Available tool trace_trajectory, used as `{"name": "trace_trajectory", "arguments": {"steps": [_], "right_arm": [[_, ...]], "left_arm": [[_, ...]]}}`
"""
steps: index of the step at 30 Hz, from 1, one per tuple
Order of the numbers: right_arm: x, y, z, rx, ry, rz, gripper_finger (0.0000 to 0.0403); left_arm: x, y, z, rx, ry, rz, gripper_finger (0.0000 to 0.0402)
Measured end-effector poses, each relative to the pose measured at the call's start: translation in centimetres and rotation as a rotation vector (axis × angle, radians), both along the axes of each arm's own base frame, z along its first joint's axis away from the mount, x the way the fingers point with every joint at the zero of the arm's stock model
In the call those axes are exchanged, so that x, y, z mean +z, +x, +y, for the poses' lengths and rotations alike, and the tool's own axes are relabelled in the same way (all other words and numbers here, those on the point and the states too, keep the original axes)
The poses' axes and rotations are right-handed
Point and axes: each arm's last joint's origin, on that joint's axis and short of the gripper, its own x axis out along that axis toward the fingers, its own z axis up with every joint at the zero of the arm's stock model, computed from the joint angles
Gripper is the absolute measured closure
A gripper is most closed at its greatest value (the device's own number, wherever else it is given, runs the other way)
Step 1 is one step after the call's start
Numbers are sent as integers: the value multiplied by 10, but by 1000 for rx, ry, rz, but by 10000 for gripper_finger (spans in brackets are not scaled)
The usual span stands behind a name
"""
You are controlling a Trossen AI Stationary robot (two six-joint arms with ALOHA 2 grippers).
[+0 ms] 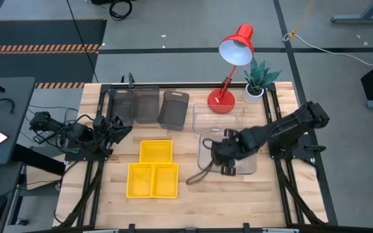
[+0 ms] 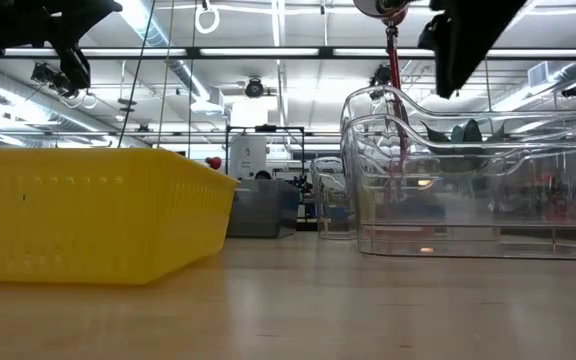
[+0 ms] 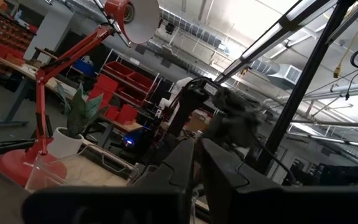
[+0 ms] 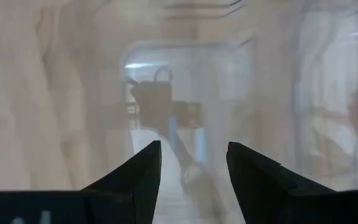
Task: Stack baskets by color
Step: Stack the top transparent bin on top of the bottom transparent bin
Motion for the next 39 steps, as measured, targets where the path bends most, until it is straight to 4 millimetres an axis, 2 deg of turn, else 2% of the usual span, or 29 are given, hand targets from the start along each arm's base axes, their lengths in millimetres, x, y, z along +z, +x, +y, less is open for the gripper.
{"name": "trace_trajectory", "arguments": {"steps": [12, 15, 20, 24, 28, 34, 39], "right_arm": [[-16, 6, -105, -5, -63, -65, 231], [-18, 11, -123, 5, -75, -97, 231], [-21, 17, -141, 48, -46, -135, 231], [-30, 23, -148, 70, -2, -129, 231], [-37, 31, -147, 100, 31, -146, 230], [-50, 41, -135, 124, 57, -127, 229], [-53, 44, -116, 142, 63, -114, 229]], "left_arm": [[-2, 1, 0, 0, 9, 20, 366], [-2, 1, 0, 0, 9, 20, 366], [-2, 1, 0, 1, 11, 21, 373], [-2, 1, 0, 7, 25, 24, 371], [-2, 1, 0, 26, 74, 33, 366], [1, 0, 1, 90, 119, 28, 372], [2, -1, 2, 100, 124, 15, 374]]}}
